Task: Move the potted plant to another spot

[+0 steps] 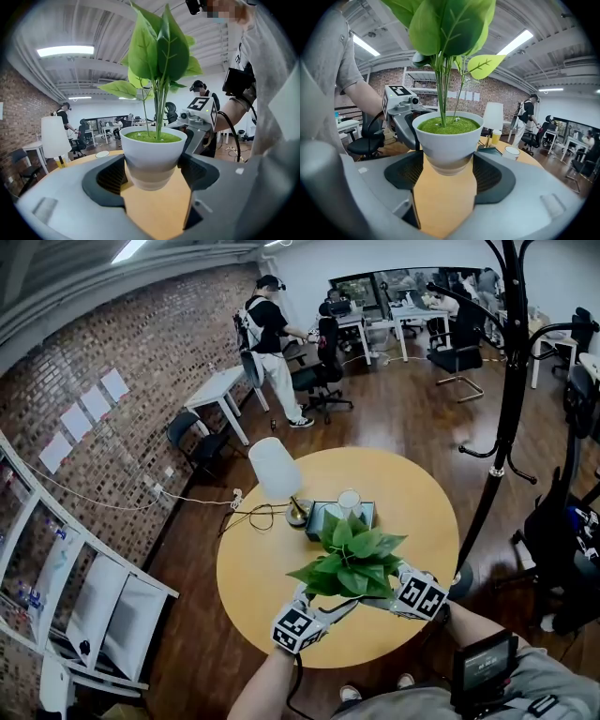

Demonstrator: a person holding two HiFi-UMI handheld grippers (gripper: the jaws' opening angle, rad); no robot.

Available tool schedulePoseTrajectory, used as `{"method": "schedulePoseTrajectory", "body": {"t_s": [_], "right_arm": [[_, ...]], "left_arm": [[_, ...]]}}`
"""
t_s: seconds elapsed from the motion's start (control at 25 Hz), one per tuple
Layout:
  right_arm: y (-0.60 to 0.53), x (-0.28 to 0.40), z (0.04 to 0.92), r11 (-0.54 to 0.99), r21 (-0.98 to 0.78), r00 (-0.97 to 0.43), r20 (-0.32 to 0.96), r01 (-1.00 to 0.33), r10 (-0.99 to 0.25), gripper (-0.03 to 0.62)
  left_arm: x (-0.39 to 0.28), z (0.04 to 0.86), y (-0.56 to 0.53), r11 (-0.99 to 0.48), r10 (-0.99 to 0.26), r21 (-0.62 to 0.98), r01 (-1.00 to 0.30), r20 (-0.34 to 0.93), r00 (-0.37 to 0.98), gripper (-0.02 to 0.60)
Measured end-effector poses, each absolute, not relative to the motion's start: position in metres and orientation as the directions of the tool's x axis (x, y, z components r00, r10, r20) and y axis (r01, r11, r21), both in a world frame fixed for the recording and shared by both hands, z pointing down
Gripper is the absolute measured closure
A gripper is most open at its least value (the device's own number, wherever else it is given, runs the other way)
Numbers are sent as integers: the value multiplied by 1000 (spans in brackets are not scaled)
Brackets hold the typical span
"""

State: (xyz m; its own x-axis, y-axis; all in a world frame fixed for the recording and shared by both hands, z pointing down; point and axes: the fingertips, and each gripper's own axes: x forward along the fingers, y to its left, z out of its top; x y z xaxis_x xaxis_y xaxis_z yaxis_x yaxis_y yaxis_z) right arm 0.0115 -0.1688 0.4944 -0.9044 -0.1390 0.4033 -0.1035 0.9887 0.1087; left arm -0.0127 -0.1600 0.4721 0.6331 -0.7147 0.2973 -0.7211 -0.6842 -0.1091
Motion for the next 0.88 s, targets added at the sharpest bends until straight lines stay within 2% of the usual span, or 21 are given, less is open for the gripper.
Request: {"method": "schedulePoseTrajectory", "body": {"t_s": [0.24,0.4,0.88], "right_arm": [[-171,-28,499,990,110,-905,407,-85,-123,253],[-173,-85,504,988,119,-895,424,-93,-136,253],[-188,-221,507,968,94,-870,426,-233,-250,253]], "left_arm": [[-52,475,-160,-674,-722,-105,-731,304,622,203],[-109,481,-163,-682,-717,-99,-725,287,635,203],[-245,485,-183,-774,-620,-86,-627,301,724,204]]}}
